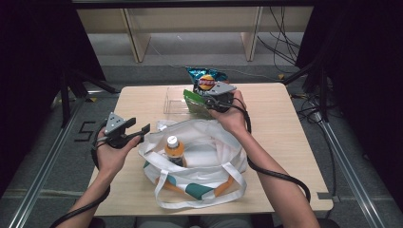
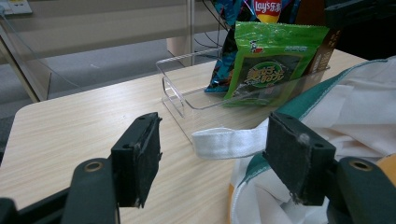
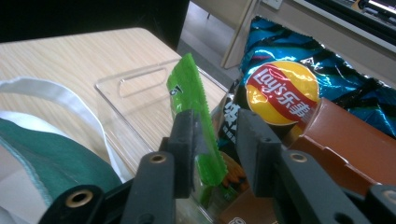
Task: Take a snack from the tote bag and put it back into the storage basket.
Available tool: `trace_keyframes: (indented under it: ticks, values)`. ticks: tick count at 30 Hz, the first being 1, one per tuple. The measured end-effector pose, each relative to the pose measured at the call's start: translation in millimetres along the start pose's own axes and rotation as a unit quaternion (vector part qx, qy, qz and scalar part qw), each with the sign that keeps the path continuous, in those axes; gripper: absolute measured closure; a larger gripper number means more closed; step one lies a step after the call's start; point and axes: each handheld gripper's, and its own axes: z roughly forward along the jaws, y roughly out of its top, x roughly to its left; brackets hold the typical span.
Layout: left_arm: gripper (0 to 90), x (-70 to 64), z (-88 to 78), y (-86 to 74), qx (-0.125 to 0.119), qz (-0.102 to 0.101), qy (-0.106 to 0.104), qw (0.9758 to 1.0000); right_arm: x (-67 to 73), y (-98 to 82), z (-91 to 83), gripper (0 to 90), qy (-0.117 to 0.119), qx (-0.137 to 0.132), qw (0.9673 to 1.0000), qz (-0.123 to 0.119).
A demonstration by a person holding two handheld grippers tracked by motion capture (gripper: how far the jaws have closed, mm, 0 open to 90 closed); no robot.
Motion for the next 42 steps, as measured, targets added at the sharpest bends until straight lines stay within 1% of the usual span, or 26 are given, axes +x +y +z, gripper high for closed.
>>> trace_keyframes:
  ticks: [4, 6, 8, 9, 11, 14, 15, 18, 19, 20, 21, 22, 25, 26, 27, 29, 30, 31, 32, 34, 35, 37, 38, 39, 41, 42]
  values:
    - [34.9, 0.0, 0.2, 0.0, -0.002, 0.000, -0.001, 1.0000, 0.6, 1.6, -6.7, 65.1, 0.006, -0.003, 0.9998, 0.018]
    - [34.9, -0.4, -0.1, 0.1, 0.001, 0.001, 0.000, 1.0000, 0.2, 2.5, -9.5, 63.6, 0.008, -0.009, 0.9997, 0.021]
    - [34.9, -0.6, 0.0, 0.1, 0.001, 0.001, 0.001, 1.0000, 0.0, 2.8, -12.4, 61.9, 0.010, -0.010, 0.9997, 0.022]
    - [34.9, -0.7, -0.1, 0.3, 0.001, 0.001, 0.001, 1.0000, -0.4, 2.8, -14.3, 61.2, 0.016, -0.006, 0.9995, 0.025]
    - [34.9, -0.8, -0.3, 0.5, 0.000, 0.002, 0.002, 1.0000, -0.7, 1.7, -16.0, 59.8, 0.013, -0.010, 0.9995, 0.027]
    - [34.9, -0.7, -0.3, 0.3, 0.000, 0.002, 0.001, 1.0000, -0.4, 0.0, -20.0, 58.3, 0.019, -0.008, 0.9987, 0.046]
    - [34.9, -0.6, -0.3, 0.1, 0.001, 0.002, 0.001, 1.0000, -1.7, -0.3, -20.7, 57.8, 0.021, -0.010, 0.9990, 0.039]
    - [34.9, -0.7, -0.4, 0.2, 0.000, 0.002, 0.001, 1.0000, -1.9, -1.2, -24.9, 56.9, 0.024, -0.013, 0.9984, 0.049]
    - [34.9, -0.6, -0.5, 0.3, 0.000, 0.002, 0.001, 1.0000, -3.1, -1.3, -25.8, 56.6, 0.021, -0.014, 0.9988, 0.041]
    - [34.9, -0.5, -0.5, 0.3, -0.001, 0.001, 0.000, 1.0000, -4.5, -1.1, -27.2, 56.5, 0.030, -0.009, 0.9988, 0.037]
    - [34.9, -0.4, -0.2, 0.2, -0.003, 0.001, 0.000, 1.0000, -3.5, -1.8, -28.2, 56.3, 0.027, -0.016, 0.9983, 0.050]
    - [34.9, -0.3, -0.3, 0.2, -0.003, 0.001, 0.000, 1.0000, -3.2, -1.9, -29.9, 56.2, 0.027, -0.014, 0.9979, 0.056]
    - [34.9, -0.5, -0.3, 0.2, -0.002, 0.001, 0.000, 1.0000, -3.9, -1.9, -33.6, 56.0, 0.032, -0.012, 0.9979, 0.055]
    - [34.9, -0.7, -1.0, 0.6, -0.001, 0.002, 0.002, 1.0000, -3.2, -2.5, -36.5, 55.8, 0.029, -0.021, 0.9978, 0.056]
    - [34.9, -0.8, -1.2, 0.6, -0.002, 0.001, 0.001, 1.0000, -3.7, -2.6, -38.8, 55.7, 0.034, -0.014, 0.9977, 0.057]
    - [34.9, -0.8, -1.4, 0.8, -0.003, 0.000, 0.001, 1.0000, -4.3, -3.4, -40.8, 55.5, 0.037, -0.018, 0.9977, 0.055]
    - [34.9, -0.8, -1.5, 0.7, -0.003, -0.001, 0.000, 1.0000, -3.8, -4.1, -42.4, 55.4, 0.033, -0.023, 0.9973, 0.062]
    - [34.9, -0.9, -1.7, 0.7, -0.004, -0.001, 0.000, 1.0000, -4.5, -4.5, -43.3, 55.3, 0.032, -0.024, 0.9975, 0.058]
    - [34.9, -1.0, -1.8, 0.7, -0.004, -0.001, 0.000, 1.0000, -3.9, -5.0, -46.0, 55.2, 0.034, -0.023, 0.9971, 0.064]
    - [34.9, -1.4, -2.3, 1.0, -0.006, 0.000, -0.003, 1.0000, -4.6, -6.0, -50.2, 54.9, 0.036, -0.024, 0.9973, 0.059]
    - [34.9, -1.9, -3.0, 1.4, -0.005, 0.001, -0.003, 1.0000, -3.4, -7.0, -53.3, 54.7, 0.038, -0.023, 0.9965, 0.071]
    - [34.9, -2.6, -3.8, 1.7, -0.007, -0.001, -0.003, 1.0000, -3.0, -8.9, -59.1, 54.3, 0.041, -0.026, 0.9961, 0.074]
    - [34.8, -2.8, -4.0, 1.8, -0.008, -0.001, -0.004, 1.0000, -4.0, -9.8, -61.6, 54.2, 0.042, -0.029, 0.9967, 0.063]
    - [34.9, -2.7, -3.8, 1.7, -0.010, -0.001, -0.006, 0.9999, -3.1, -11.1, -65.2, 54.0, 0.041, -0.028, 0.9959, 0.075]
    - [34.9, -3.2, -4.4, 1.7, -0.009, -0.001, -0.005, 0.9999, -3.2, -13.8, -70.8, 53.5, 0.045, -0.032, 0.9956, 0.076]
    - [34.8, -3.3, -4.6, 1.6, -0.009, -0.001, -0.005, 0.9999, -3.5, -15.2, -74.7, 53.2, 0.049, -0.025, 0.9952, 0.081]
